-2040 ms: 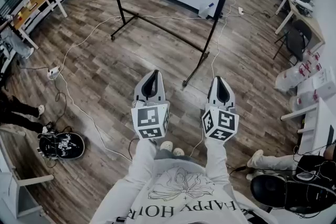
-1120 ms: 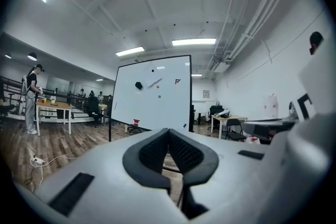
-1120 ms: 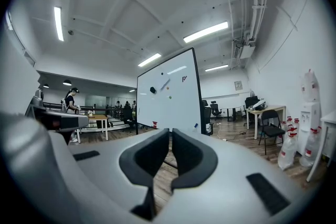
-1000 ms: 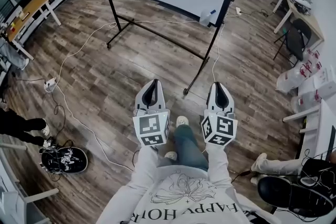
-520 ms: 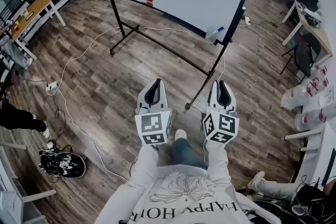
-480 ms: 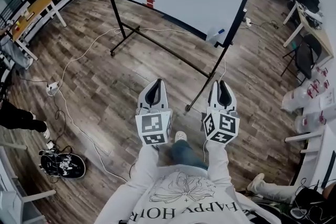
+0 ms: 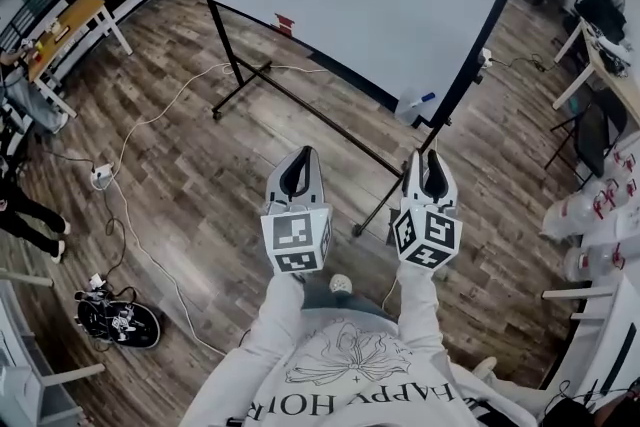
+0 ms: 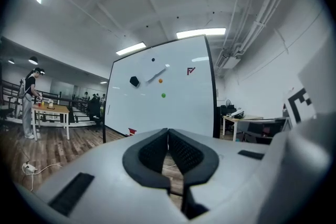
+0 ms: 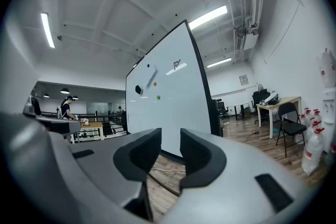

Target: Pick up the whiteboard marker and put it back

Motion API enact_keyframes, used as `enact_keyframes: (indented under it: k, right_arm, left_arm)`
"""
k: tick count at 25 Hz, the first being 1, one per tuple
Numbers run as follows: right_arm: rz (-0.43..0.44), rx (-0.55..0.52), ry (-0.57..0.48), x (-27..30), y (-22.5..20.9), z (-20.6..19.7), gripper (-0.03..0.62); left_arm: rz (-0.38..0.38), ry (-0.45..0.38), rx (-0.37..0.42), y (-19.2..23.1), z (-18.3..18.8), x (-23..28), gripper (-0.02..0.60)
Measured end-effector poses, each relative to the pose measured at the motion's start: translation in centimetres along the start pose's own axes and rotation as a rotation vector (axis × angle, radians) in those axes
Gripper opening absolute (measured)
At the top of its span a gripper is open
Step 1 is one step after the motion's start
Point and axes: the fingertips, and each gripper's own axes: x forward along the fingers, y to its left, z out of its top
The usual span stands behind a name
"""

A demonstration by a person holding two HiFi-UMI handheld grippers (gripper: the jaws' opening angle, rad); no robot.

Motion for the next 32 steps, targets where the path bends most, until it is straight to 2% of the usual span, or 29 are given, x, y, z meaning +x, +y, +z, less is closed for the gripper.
enact_keyframes:
  k: [5, 10, 21, 27, 32]
  right_arm:
    - [-0.016, 0.012, 0.033, 3.6, -1.3, -1.1, 0.109]
    - [-0.058, 0.019, 0.043, 8.2, -2.5, -1.8, 0.13]
    - [-0.229, 0.063, 0.062, 17.8, -6.6, -2.8, 0.138]
    - [-0.34, 0.108, 0.107, 21.4, -9.1, -5.0, 0.138]
    - [-0.416, 0.174, 0.142, 23.4, -10.9, -7.4, 0.138]
  left_arm:
    - [-0.002, 0.037, -0.007, 0.6, -1.1, 4.1, 0.006]
    - [-0.036, 0.051, -0.012, 1.4, -1.6, 10.0, 0.006]
    - [-0.209, 0.079, 0.01, 1.2, -1.3, 23.7, 0.006]
    - [-0.309, 0.126, 0.02, 0.5, -2.5, 29.7, 0.006]
    - [-0.363, 0.169, 0.033, 0.6, -4.1, 33.3, 0.006]
